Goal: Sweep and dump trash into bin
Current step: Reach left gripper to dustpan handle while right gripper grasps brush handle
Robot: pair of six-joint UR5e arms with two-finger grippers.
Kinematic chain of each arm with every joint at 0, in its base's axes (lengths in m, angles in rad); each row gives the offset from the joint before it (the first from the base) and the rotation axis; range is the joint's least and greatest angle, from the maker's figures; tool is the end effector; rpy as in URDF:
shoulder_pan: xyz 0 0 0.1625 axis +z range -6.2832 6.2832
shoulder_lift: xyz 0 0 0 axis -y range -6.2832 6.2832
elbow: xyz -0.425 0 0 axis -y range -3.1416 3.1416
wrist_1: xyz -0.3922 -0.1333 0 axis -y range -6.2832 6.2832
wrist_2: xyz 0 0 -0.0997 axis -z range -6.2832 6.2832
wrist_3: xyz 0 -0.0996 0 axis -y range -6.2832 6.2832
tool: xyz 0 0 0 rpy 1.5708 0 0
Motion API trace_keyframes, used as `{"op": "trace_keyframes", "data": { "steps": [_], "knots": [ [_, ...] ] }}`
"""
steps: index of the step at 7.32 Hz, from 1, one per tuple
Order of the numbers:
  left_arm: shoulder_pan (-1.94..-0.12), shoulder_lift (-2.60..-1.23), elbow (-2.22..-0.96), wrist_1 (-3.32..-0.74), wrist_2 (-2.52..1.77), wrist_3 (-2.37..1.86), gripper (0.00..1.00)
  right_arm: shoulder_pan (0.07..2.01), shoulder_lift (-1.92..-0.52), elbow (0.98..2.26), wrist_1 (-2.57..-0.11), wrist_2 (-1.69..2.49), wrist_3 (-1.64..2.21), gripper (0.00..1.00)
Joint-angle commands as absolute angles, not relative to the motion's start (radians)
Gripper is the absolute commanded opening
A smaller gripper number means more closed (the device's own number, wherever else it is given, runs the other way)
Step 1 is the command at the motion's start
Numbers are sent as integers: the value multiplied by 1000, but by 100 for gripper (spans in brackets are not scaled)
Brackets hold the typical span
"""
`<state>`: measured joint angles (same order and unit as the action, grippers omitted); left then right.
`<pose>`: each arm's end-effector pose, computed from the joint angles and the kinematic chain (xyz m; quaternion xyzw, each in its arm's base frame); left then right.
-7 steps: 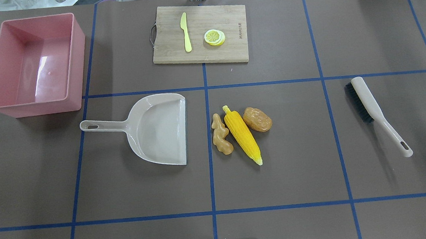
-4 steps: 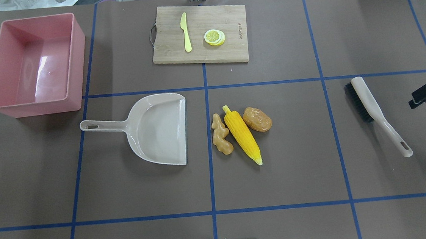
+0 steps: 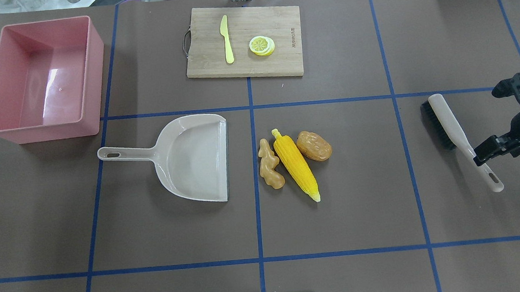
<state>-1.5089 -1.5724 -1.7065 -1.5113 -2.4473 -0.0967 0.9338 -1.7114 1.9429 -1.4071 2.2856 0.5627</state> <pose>-0.0261 -0.4961 0.5896 0.0015 0.4255 0.0008 0.9050 -0.2089 -0.3967 0.5244 -0.0418 -0.3870 -0.1027 0.9154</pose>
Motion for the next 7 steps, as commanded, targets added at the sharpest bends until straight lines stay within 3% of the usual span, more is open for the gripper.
{"op": "trace_keyframes", "data": {
  "steps": [1, 2, 3, 4, 5, 7],
  "knots": [
    [-1426, -1688, -1857, -1332, -2346, -97, 98, 869, -1715, 1927, -1413, 2260, 563, 100],
    [-1411, -1739, -1937, -1242, -2332, -97, 99, 852, -1715, 1927, -1414, 2247, 561, 95],
    [-1354, -1774, -1997, -1186, -2326, -97, 99, 853, -1717, 1925, -1414, 2246, 561, 72],
    [-1323, -1836, -2009, -1168, -2313, -95, 99, 851, -1717, 1925, -1420, 2246, 561, 56],
    [-1295, -1862, -2037, -1167, -2309, -95, 99, 851, -1717, 1916, -1420, 2246, 560, 32],
    [-1183, -1935, -2037, -1189, -2220, -92, 99, 851, -1715, 1913, -1433, 2246, 563, 0]
  ]
}}
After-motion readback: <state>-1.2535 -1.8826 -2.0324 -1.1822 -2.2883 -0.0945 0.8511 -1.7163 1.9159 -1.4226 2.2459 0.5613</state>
